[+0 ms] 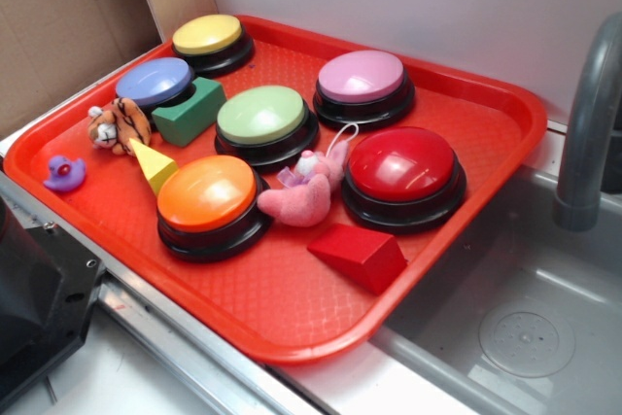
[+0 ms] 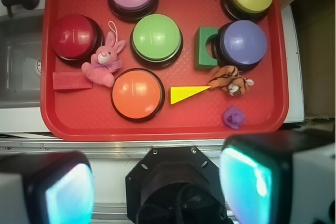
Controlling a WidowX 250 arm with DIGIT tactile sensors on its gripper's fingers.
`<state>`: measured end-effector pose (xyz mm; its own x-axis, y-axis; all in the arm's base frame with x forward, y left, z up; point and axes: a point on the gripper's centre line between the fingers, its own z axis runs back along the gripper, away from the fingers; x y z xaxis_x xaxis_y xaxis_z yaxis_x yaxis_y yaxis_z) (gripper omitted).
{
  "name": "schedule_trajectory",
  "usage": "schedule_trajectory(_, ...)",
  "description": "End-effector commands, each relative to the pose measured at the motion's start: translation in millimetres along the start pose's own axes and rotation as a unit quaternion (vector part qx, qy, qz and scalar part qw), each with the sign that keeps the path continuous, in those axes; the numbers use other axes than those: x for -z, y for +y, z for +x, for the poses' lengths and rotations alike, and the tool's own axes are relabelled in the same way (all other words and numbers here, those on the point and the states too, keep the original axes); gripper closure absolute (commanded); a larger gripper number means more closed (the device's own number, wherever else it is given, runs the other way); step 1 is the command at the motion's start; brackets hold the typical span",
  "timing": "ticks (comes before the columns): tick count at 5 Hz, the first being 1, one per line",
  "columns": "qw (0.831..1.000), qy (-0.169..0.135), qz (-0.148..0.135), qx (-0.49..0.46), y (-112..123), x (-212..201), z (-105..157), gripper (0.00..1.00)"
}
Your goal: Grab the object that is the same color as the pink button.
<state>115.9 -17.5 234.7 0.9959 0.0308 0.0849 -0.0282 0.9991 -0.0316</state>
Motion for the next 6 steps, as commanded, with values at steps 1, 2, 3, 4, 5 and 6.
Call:
schedule_trajectory(1, 1.000, 0.000, 0.000, 0.000, 0.0, 0.0, 0.0, 0.00)
schedule_trajectory(2, 0.999, -0.022, 0.014, 0.040, -12.4, 17.1, 20.1, 0.00)
schedule_trajectory(3, 0.997, -0.052, 0.028, 0.059, -26.9, 37.2, 42.9, 0.00)
schedule_trajectory(4, 0.993, -0.067, 0.017, 0.100, -41.8, 62.3, 62.1, 0.00)
schedule_trajectory(5, 0.988, -0.081, 0.007, 0.132, -55.8, 87.6, 71.9, 0.00)
schedule_trajectory(6, 0.984, -0.093, -0.017, 0.148, -68.0, 115.9, 79.9, 0.00)
